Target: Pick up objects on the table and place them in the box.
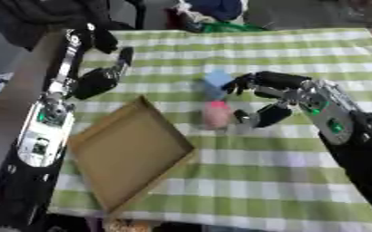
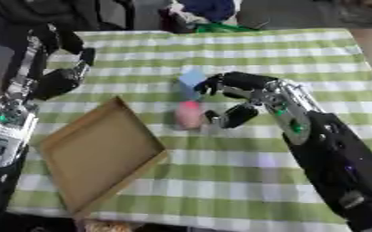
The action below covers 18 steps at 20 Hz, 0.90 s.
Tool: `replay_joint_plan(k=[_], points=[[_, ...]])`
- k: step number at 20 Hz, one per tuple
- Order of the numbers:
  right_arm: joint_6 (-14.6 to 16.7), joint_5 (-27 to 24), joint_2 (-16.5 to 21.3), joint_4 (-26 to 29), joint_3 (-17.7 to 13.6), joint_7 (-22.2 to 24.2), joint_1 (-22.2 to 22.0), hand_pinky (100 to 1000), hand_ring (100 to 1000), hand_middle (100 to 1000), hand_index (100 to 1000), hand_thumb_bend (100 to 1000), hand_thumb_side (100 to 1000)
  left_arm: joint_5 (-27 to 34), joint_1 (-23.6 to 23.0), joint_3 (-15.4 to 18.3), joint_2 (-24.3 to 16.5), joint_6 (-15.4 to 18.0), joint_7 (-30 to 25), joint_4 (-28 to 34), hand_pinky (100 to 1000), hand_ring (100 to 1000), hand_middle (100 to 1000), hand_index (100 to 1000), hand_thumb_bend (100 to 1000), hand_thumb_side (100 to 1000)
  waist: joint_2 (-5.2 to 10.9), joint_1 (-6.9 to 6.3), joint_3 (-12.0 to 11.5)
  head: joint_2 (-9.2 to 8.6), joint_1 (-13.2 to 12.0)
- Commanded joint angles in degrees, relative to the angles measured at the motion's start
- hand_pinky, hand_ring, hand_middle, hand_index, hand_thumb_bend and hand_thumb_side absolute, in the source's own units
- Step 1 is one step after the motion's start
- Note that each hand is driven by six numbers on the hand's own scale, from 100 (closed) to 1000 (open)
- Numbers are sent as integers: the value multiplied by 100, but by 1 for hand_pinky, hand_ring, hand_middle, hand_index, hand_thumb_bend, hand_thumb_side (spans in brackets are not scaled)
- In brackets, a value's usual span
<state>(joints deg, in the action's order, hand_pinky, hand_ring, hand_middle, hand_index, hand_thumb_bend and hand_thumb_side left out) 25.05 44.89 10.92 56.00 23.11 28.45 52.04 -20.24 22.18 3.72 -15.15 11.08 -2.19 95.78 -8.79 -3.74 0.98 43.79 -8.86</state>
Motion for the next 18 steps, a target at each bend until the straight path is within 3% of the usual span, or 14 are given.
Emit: replay_joint_plan(k=[1, 15, 18], points=[[80, 102, -36, 21, -27, -37, 151, 842, 794, 816, 947, 100, 332, 36, 86, 9, -61, 8, -21, 63, 581, 560, 517, 744, 312, 319, 79, 3, -16, 17, 11], [279, 258, -183, 89, 120, -51, 86, 842, 795, 815, 907, 100, 334, 51, 86, 13, -50, 7, -16, 72, 581, 559, 515, 744, 310, 319, 42, 3, -15, 31, 9], [310, 272, -212, 109, 153, -36, 67, 842, 795, 814, 860, 100, 326, 53, 85, 14, -52, 6, -16, 72, 581, 559, 515, 744, 310, 320, 40, 2, -21, 32, 14]])
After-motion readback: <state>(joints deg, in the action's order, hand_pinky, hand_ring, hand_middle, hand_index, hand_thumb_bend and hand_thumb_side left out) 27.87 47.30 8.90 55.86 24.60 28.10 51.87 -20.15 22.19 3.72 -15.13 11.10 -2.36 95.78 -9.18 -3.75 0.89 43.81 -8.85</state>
